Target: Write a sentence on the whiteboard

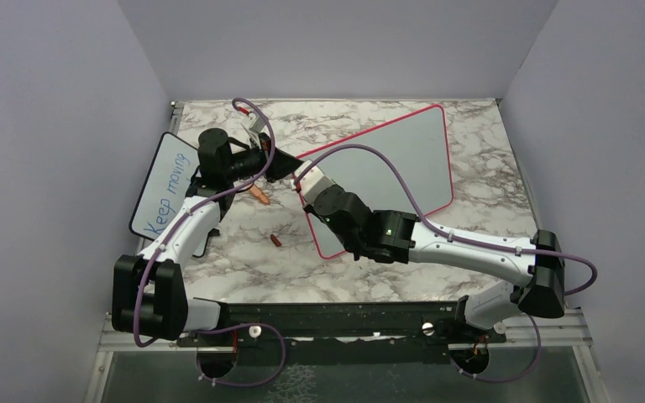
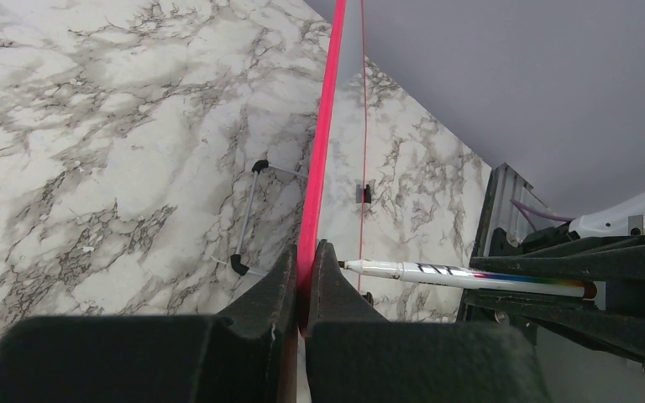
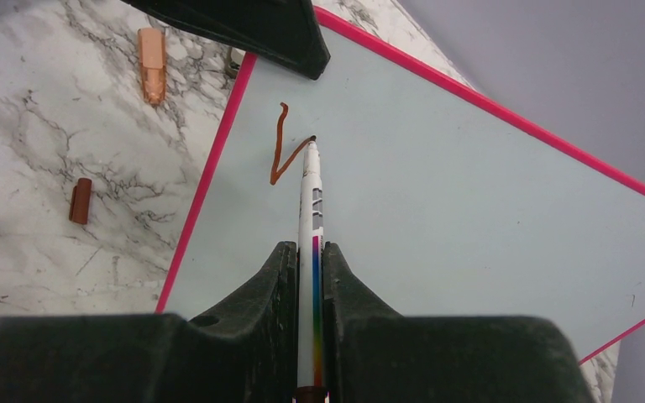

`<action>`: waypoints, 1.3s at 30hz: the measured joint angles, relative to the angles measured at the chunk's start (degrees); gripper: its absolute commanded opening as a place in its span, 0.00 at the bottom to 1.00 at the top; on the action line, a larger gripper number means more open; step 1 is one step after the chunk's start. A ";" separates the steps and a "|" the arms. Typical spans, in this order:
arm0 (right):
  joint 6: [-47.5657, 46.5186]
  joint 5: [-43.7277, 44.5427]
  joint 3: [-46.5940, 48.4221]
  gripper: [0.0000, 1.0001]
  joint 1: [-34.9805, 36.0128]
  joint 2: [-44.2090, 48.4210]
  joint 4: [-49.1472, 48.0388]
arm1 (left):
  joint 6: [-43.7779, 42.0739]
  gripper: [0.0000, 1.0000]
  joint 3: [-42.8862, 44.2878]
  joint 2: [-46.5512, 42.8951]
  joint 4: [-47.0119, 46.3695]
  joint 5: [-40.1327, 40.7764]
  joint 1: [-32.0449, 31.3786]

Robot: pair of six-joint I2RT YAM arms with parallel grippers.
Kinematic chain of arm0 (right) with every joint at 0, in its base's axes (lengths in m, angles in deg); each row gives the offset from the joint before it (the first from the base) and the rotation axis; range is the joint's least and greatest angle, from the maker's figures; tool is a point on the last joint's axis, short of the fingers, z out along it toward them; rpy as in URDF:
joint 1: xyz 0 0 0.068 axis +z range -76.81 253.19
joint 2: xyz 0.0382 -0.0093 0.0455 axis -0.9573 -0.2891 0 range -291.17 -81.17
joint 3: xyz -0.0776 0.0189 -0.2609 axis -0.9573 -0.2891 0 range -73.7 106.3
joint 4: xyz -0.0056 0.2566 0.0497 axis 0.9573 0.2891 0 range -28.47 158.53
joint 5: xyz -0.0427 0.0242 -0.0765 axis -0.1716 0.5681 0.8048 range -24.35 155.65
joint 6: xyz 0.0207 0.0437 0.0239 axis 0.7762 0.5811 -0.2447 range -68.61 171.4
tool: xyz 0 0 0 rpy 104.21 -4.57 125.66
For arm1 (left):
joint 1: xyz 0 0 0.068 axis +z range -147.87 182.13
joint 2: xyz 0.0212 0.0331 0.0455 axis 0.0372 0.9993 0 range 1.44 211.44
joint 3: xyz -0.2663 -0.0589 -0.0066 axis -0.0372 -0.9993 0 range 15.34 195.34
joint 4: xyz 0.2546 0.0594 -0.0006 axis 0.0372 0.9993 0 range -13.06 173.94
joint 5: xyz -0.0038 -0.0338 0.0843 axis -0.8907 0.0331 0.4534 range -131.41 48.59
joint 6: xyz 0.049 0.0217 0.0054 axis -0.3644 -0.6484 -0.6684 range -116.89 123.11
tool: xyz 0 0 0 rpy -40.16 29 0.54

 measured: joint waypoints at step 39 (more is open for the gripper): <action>4.48 -0.17 -0.57 0.00 0.02 0.00 7.13 | -1.05 0.00 0.39 0.11 1.22 0.02 0.00</action>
